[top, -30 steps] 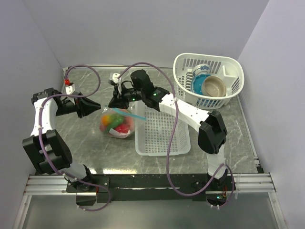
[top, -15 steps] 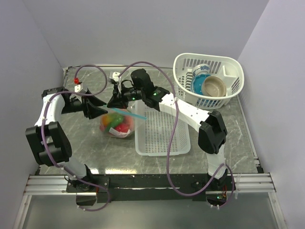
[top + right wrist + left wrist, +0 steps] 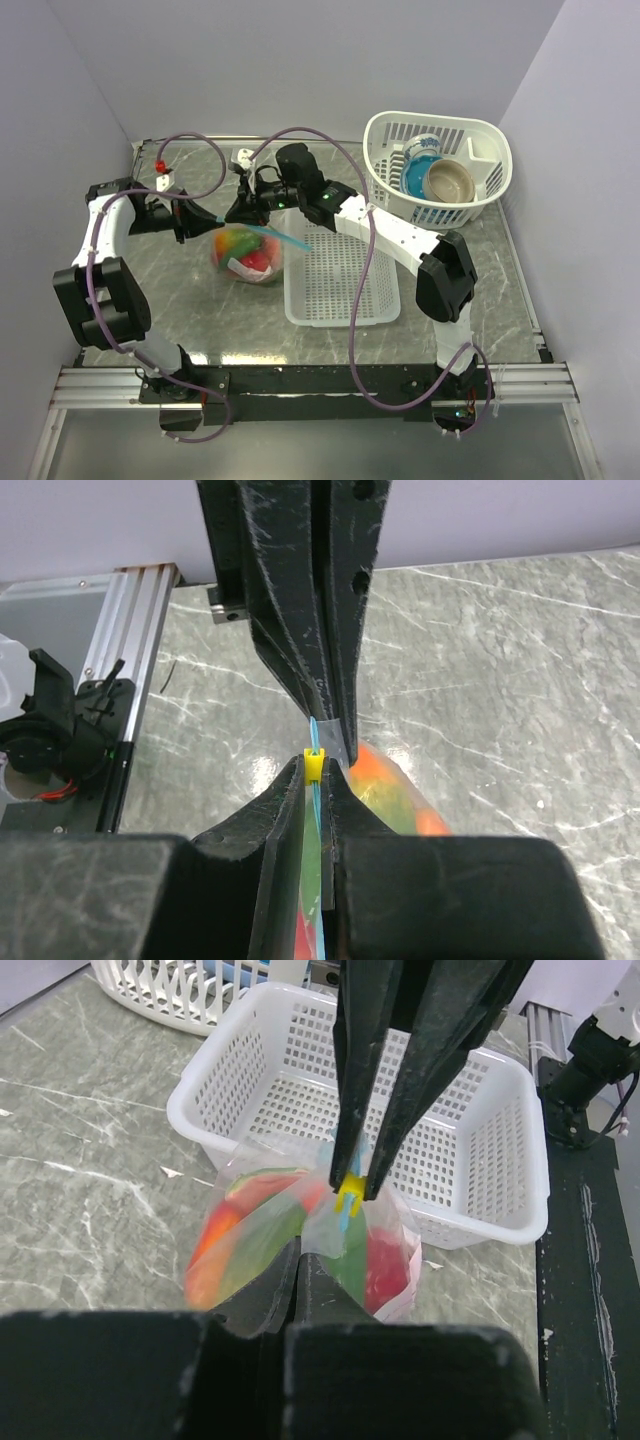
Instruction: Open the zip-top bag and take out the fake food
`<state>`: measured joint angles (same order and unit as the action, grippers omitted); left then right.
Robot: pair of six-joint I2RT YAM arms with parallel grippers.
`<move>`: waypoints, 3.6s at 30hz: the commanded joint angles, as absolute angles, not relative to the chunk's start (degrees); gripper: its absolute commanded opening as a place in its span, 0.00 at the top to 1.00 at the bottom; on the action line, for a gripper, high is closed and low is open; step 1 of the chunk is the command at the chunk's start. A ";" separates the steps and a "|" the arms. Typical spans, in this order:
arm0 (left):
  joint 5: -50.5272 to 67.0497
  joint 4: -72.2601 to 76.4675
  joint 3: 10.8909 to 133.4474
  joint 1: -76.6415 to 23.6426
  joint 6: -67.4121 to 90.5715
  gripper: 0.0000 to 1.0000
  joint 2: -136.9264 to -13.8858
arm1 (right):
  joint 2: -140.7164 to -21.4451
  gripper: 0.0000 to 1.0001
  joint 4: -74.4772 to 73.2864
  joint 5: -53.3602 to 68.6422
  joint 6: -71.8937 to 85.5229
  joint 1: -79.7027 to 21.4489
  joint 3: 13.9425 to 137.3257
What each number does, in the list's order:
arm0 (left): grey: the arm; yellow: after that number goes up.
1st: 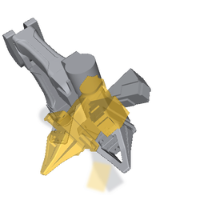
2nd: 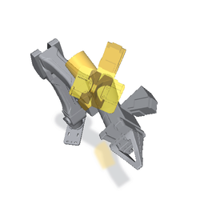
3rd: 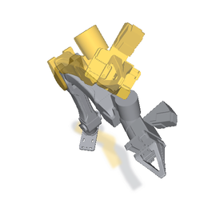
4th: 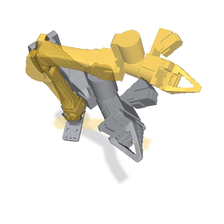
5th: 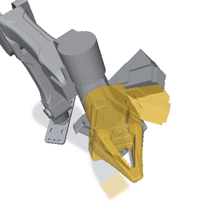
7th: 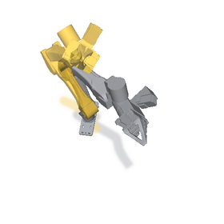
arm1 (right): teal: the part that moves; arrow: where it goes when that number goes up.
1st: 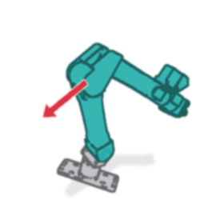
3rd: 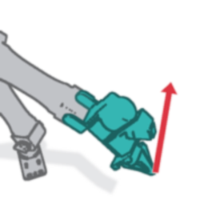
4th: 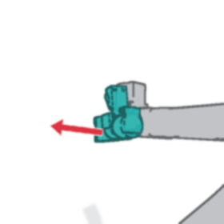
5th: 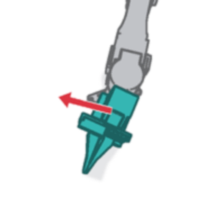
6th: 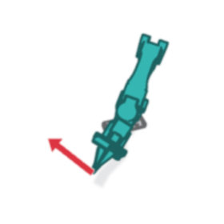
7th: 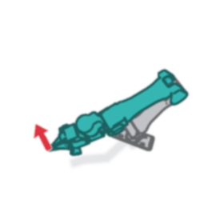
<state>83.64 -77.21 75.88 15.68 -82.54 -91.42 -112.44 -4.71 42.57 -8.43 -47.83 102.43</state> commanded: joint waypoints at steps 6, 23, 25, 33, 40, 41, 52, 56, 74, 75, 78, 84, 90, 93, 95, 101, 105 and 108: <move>89.12 -78.84 79.10 24.59 -78.84 0.99 -85.87 | -109.42 1.00 -2.90 41.31 -8.79 -45.44 99.41; 93.06 -78.66 84.81 34.43 -76.03 0.99 -84.90 | -109.69 1.00 -5.98 36.30 -10.90 -43.69 94.58; 94.30 -78.66 87.00 36.73 -76.03 0.99 -86.92 | -107.86 1.00 -3.01 35.51 -9.32 -43.42 92.04; 93.60 -78.75 85.00 40.17 -78.66 0.99 -87.54 | -105.11 1.00 -0.18 34.37 -6.24 -42.54 86.39; 92.11 -78.84 80.25 39.82 -78.93 0.99 -86.05 | -105.64 0.76 2.02 29.54 -4.40 -42.71 86.57; 91.59 -78.84 79.46 39.03 -78.49 0.99 -85.61 | -105.56 0.72 2.11 29.27 -4.13 -42.80 86.92; 83.24 -78.75 73.47 36.21 -66.64 0.40 -82.61 | -100.46 0.50 8.50 14.96 -0.18 -50.88 84.03; 82.00 -78.75 76.37 38.05 -62.23 0.16 -84.29 | -100.37 0.50 13.62 12.41 3.95 -52.56 81.82; 83.85 -77.88 77.47 46.76 -83.47 0.20 -93.69 | -120.15 0.50 20.46 4.21 13.54 -53.52 102.93; 83.59 -78.05 76.21 46.58 -84.89 0.20 -94.30 | -120.49 0.50 21.52 4.57 13.71 -53.53 103.53; 83.41 -78.49 74.45 45.36 -85.61 0.21 -96.85 | -123.74 0.50 17.60 5.01 14.06 -53.70 109.92; 78.66 -78.57 68.30 36.49 -85.08 0.21 -92.03 | -124.28 0.50 17.84 7.91 14.24 -54.14 108.91; 78.66 -78.75 66.36 33.93 -79.64 0.23 -88.42 | -124.36 0.51 16.00 12.04 13.89 -54.67 109.15; 78.49 -78.75 66.71 33.84 -75.33 0.24 -86.14 | -124.11 0.52 13.72 13.71 13.62 -55.02 108.82; 78.14 -78.93 67.06 33.75 -71.38 0.24 -83.94 | -121.74 0.54 13.53 14.76 13.88 -55.19 106.45; 75.85 -78.84 67.58 32.78 -60.39 0.24 -78.58 | -110.75 0.60 19.06 15.73 14.85 -57.30 85.47; 75.50 -78.84 77.47 32.70 -52.31 0.23 -80.14 | -106.54 0.66 20.30 16.52 16.69 -59.32 77.89; 76.02 -78.75 87.05 33.92 -46.07 0.23 -83.74 | -105.12 0.71 21.18 14.77 16.87 -61.69 73.40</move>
<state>75.05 -77.67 75.24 32.67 -56.14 -81.01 -110.50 16.86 15.03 15.62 -58.76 77.43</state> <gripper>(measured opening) 0.767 0.321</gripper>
